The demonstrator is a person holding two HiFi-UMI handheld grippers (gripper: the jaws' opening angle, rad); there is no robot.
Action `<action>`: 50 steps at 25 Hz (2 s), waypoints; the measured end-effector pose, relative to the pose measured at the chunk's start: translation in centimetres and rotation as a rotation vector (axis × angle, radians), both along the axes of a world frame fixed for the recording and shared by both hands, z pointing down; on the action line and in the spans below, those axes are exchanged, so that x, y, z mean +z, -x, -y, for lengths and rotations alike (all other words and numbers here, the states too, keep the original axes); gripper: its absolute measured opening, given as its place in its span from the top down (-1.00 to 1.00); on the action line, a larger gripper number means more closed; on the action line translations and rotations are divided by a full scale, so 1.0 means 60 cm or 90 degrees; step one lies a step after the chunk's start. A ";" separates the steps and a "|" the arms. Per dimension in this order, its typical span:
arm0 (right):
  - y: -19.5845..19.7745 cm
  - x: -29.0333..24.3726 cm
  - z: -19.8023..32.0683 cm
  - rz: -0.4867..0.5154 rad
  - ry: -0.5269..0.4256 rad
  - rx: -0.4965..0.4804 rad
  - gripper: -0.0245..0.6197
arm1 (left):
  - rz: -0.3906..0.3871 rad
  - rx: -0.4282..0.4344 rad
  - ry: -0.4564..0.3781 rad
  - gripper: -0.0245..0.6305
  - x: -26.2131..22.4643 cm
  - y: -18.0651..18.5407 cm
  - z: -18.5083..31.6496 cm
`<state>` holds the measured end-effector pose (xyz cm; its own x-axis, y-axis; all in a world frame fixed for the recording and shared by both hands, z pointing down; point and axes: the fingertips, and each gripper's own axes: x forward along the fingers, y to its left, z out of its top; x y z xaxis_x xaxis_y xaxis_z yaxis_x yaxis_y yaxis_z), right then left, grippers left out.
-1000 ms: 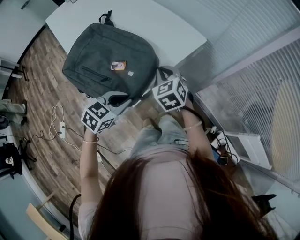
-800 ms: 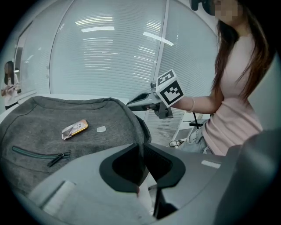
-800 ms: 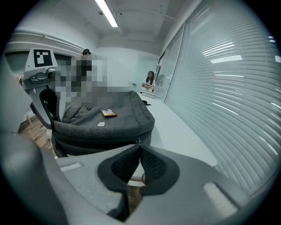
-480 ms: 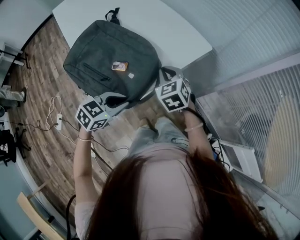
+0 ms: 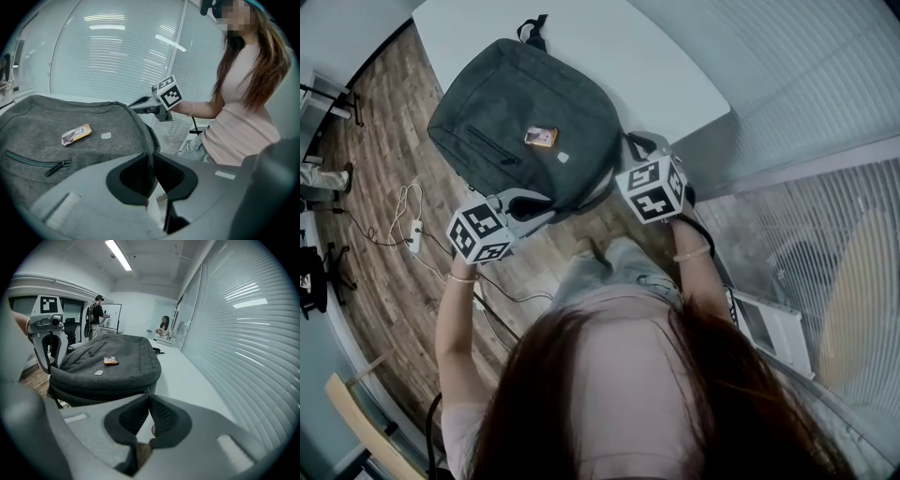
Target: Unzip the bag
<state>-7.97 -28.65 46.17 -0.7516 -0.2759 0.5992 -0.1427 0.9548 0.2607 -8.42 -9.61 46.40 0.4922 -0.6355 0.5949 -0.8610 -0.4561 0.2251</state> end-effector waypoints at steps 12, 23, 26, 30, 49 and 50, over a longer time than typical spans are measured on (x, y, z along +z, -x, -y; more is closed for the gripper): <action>0.032 -0.005 0.038 -0.003 -0.019 -0.041 0.88 | -0.004 0.001 -0.001 0.75 -0.004 0.000 0.002; 0.062 -0.004 0.061 -0.006 -0.037 -0.096 0.88 | -0.010 0.004 0.006 0.75 -0.001 0.000 0.002; 0.069 -0.006 0.065 -0.009 -0.041 -0.119 0.88 | -0.013 0.004 0.008 0.75 -0.003 0.000 0.002; 0.081 -0.004 0.071 -0.012 -0.049 -0.150 0.88 | -0.015 0.003 0.014 0.75 -0.002 0.002 0.002; 0.133 0.002 0.092 -0.040 -0.085 -0.250 0.87 | -0.031 0.010 0.040 0.75 0.002 0.002 0.002; 0.136 0.003 0.093 -0.041 -0.086 -0.255 0.87 | -0.031 0.011 0.041 0.75 0.002 0.002 0.002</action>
